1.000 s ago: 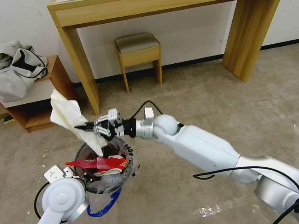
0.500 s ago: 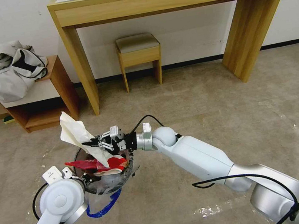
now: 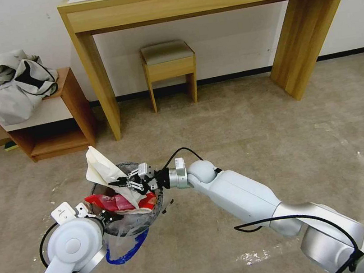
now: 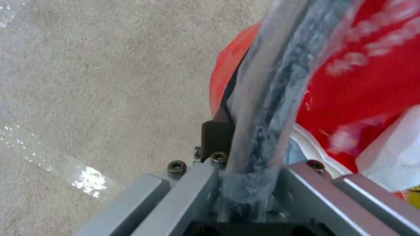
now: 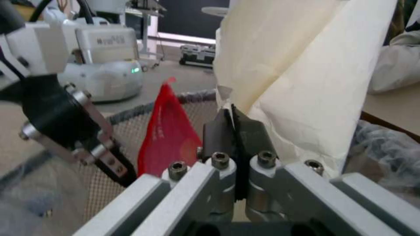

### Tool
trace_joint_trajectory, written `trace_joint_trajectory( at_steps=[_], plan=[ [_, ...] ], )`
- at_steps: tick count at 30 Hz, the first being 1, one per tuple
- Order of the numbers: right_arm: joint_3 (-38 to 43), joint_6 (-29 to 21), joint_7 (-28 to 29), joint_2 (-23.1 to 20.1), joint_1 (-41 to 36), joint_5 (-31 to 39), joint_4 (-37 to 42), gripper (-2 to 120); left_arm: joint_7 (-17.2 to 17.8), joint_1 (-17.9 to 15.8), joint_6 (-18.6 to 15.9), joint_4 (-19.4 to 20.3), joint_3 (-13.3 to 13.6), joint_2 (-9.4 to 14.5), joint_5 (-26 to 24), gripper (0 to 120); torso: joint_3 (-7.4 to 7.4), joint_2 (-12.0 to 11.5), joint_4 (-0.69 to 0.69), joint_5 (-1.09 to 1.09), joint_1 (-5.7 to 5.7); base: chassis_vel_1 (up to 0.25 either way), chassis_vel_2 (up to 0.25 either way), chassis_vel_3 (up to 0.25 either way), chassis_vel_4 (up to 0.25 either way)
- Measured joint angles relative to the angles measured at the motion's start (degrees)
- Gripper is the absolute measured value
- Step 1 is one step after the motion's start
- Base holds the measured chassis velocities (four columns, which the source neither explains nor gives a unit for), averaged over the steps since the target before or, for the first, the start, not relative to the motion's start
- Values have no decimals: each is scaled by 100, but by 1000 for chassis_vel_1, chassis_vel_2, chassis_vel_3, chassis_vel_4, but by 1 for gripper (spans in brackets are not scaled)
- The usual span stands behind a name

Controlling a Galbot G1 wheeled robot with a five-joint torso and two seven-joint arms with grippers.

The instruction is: Pick up the trash bin and place the garbage on the floor into it.

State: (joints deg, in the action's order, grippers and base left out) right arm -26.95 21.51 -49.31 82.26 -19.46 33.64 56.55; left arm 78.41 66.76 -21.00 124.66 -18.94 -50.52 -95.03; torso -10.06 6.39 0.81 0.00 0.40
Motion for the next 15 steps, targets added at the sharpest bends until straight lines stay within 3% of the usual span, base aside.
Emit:
trace_joint_trajectory(
  at_steps=[9, 15],
  plan=[
    [-7, 52, -98, 14, 94, -45, -59, 0, 20, -74, 2, -68, 30, -2, 0, 0, 0, 0, 0, 0, 0, 0, 0, 0, 0],
    [-41, 150, -217, 19, 179, -135, -155, 20, 37, -129, 11, -123, 67, -37, -3, 0, 0, 0, 0, 0, 0, 0, 0, 0, 0]
  ],
)
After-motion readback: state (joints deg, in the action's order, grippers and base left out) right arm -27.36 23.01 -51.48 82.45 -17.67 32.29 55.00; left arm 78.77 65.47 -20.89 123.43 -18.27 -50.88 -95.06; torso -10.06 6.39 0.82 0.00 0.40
